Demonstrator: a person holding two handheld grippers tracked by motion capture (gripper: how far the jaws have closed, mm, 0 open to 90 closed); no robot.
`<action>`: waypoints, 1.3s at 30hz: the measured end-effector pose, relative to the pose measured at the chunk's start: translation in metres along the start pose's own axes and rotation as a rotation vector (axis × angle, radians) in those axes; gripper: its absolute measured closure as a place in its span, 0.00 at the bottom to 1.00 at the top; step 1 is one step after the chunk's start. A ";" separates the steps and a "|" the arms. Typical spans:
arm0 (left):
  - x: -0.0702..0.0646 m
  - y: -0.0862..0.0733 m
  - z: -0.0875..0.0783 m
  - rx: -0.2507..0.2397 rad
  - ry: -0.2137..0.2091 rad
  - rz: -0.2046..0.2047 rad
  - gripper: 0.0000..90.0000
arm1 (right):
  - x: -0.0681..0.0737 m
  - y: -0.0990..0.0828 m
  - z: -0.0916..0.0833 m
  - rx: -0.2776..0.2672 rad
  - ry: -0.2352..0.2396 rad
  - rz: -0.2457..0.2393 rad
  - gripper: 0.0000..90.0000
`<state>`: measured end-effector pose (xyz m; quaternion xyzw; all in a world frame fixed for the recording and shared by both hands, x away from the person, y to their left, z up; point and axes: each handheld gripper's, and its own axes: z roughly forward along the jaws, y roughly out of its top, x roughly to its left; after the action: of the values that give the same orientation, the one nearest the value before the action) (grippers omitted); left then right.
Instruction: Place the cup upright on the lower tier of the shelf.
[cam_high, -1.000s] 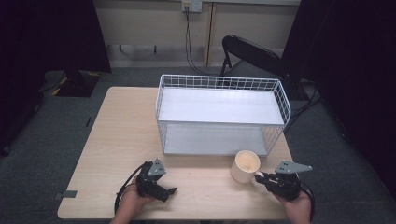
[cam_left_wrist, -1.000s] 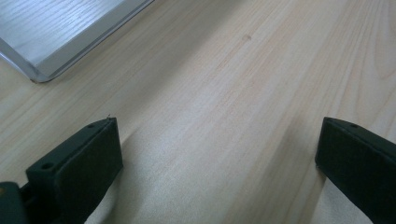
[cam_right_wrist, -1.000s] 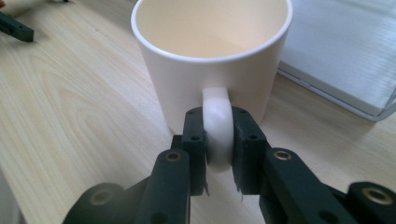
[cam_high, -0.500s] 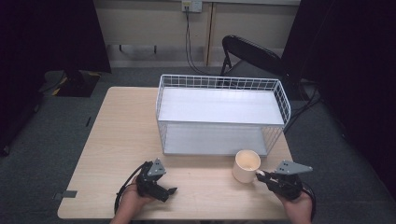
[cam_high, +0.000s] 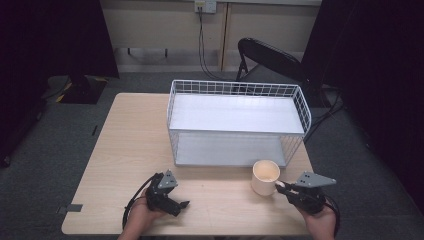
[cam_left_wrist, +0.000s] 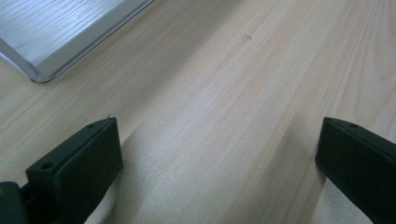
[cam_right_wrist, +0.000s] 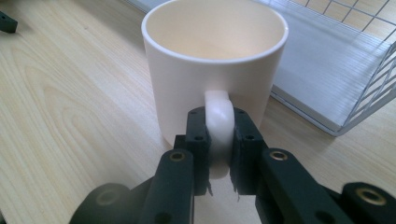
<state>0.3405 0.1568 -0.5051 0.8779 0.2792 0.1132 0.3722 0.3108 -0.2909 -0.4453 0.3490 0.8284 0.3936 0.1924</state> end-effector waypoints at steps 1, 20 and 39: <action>0.000 0.000 0.000 0.000 0.000 0.000 0.00 | 0.000 0.000 0.000 -0.002 0.003 0.000 0.89; 0.000 0.000 0.000 -0.001 0.000 0.000 0.00 | -0.003 0.004 -0.005 -0.033 0.006 0.021 0.89; 0.000 0.000 0.000 -0.001 0.000 0.000 0.00 | -0.009 0.008 -0.009 -0.075 -0.001 0.063 0.89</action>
<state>0.3404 0.1567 -0.5051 0.8778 0.2793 0.1132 0.3724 0.3148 -0.2990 -0.4333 0.3676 0.8016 0.4300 0.1935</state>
